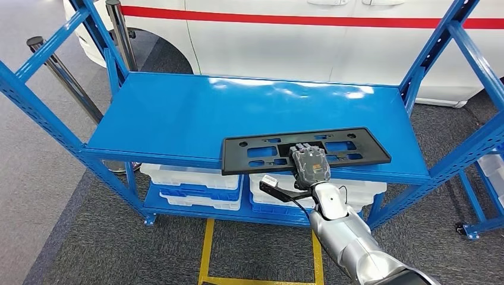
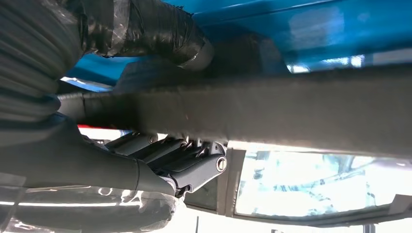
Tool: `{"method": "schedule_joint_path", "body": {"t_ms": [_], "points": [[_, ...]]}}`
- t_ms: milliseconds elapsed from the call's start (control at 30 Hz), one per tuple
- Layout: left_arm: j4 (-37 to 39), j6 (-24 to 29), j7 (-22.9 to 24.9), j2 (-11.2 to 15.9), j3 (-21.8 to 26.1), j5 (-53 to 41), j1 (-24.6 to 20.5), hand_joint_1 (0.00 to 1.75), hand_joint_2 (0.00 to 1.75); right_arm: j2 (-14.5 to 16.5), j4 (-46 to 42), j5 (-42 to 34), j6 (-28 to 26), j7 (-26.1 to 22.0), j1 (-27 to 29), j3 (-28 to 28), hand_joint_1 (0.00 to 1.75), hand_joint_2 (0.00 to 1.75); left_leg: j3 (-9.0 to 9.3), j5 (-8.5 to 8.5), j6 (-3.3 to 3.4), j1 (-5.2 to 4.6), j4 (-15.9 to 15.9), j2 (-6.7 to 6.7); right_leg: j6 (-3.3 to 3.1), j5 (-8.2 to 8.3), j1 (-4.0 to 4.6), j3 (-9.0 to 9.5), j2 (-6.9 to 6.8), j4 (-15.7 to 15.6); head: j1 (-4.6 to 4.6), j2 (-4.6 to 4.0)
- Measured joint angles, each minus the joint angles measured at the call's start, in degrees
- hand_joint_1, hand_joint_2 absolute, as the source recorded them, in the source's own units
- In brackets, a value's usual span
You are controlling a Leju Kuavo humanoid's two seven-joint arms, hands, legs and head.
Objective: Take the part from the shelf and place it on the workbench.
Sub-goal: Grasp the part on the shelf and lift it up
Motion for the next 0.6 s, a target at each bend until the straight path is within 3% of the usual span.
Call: {"method": "schedule_joint_path", "body": {"t_ms": [233, 600], "points": [[0.00, 0.00, 0.42, 0.01, -0.03, 0.63, 0.00, 0.00, 1.75, 0.01, -1.65, 0.20, -3.09, -0.07, 0.89, 0.14, 1.20, 1.75, -0.01, -0.01, 0.01, 0.00, 0.00, 0.00, 0.00, -0.01, 0.00, 0.00, -0.01, 0.00, 0.00, 0.00], [0.00, 0.00, 0.50, 0.02, -0.49, 1.23, 0.01, 0.00, 1.75, 0.00, -10.66, 2.94, -3.30, -2.06, 4.67, 0.13, 1.20, 1.75, -0.01, -0.04, -0.03, 0.00, 0.00, -0.01, 0.00, -0.03, 0.01, -0.03, 0.00, 0.00, 0.00, 0.00]]}}
